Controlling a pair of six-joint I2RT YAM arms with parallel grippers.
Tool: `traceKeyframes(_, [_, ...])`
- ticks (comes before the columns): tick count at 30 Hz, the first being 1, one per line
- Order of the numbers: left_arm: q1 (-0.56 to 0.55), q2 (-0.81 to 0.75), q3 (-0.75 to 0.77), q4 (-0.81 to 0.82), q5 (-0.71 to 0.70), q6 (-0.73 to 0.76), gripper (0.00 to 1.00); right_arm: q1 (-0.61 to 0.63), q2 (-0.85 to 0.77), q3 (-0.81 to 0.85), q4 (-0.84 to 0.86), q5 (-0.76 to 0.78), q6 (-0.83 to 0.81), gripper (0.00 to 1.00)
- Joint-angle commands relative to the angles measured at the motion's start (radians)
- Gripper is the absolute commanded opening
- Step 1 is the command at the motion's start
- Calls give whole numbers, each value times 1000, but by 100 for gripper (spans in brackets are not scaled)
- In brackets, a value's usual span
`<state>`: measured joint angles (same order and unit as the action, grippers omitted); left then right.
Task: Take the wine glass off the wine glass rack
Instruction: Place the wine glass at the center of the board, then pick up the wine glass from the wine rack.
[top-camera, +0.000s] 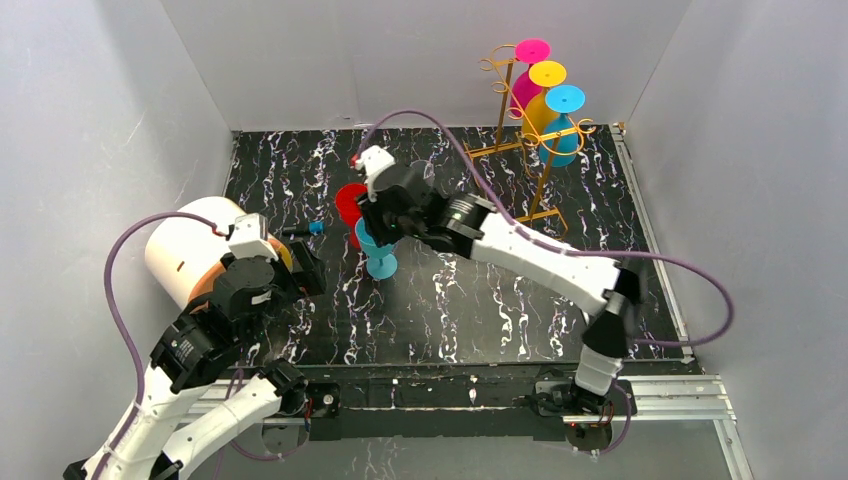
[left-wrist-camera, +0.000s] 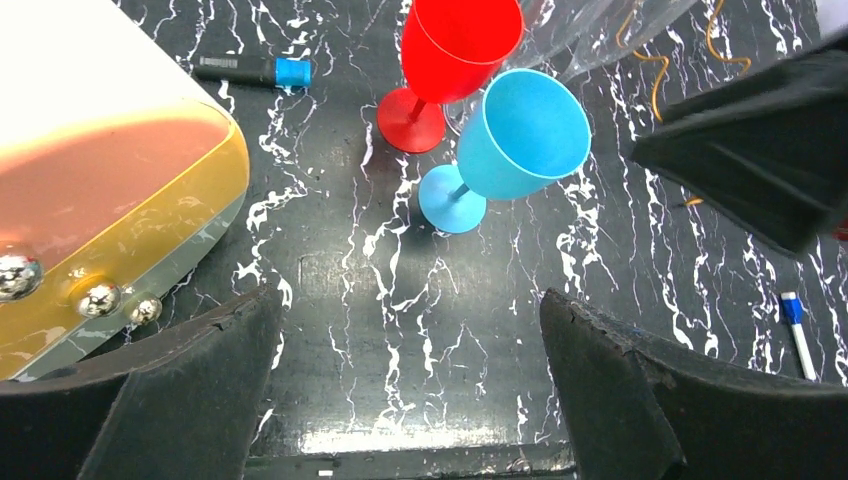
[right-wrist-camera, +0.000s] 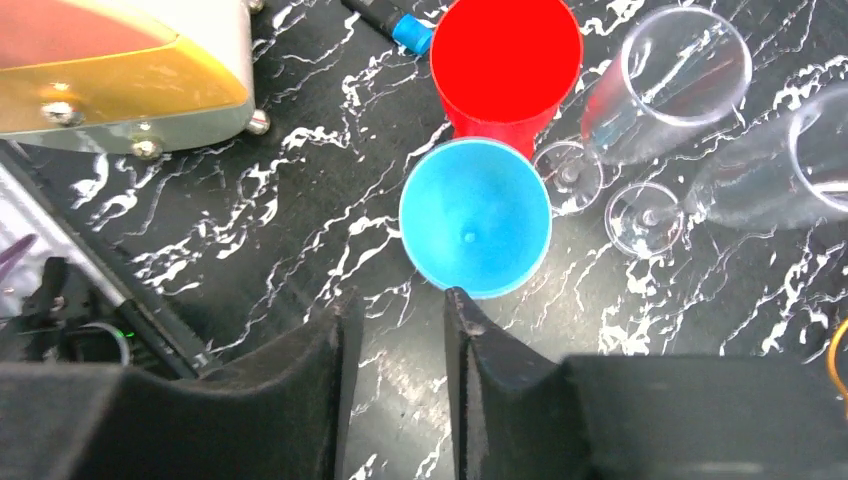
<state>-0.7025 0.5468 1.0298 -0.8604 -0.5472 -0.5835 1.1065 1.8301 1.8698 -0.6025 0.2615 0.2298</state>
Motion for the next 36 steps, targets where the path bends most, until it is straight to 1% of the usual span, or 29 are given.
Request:
traceKeyframes(1, [3, 19, 12, 33, 51, 29, 98, 0, -237, -205, 143, 32, 90, 45])
traceKeyframes(3, [3, 24, 5, 45, 80, 43, 98, 0, -357, -329, 165, 70, 128, 49])
traceKeyframes(5, [3, 36, -11, 76, 156, 71, 98, -2, -557, -529, 174, 180, 216, 60])
traceKeyframes(7, [3, 46, -17, 88, 192, 80, 98, -5, -649, -624, 170, 225, 247, 62])
traceKeyframes(11, [3, 73, -25, 102, 238, 94, 98, -29, -742, -721, 93, 288, 331, 65])
traceKeyframes(16, [3, 101, -31, 112, 268, 93, 98, -103, -776, -776, 28, 272, 381, 66])
traceKeyframes(18, [3, 107, -29, 113, 276, 94, 98, -164, -780, -789, 2, 240, 406, 66])
traceKeyframes(20, [3, 109, -28, 114, 282, 97, 98, -249, -789, -810, -11, 176, 421, 66])
traceKeyframes(25, [3, 115, -26, 110, 287, 100, 98, -441, -847, -908, 11, 26, 466, 66])
traceKeyframes(30, [3, 119, -21, 109, 289, 103, 98, -618, -943, -983, 18, -35, 513, 66])
traceKeyframes(33, [3, 124, -19, 110, 294, 106, 98, -740, -975, -992, 15, -87, 494, 64])
traceKeyframes(36, [4, 129, -16, 109, 303, 111, 98, -893, -947, -962, 3, -185, 445, 64])
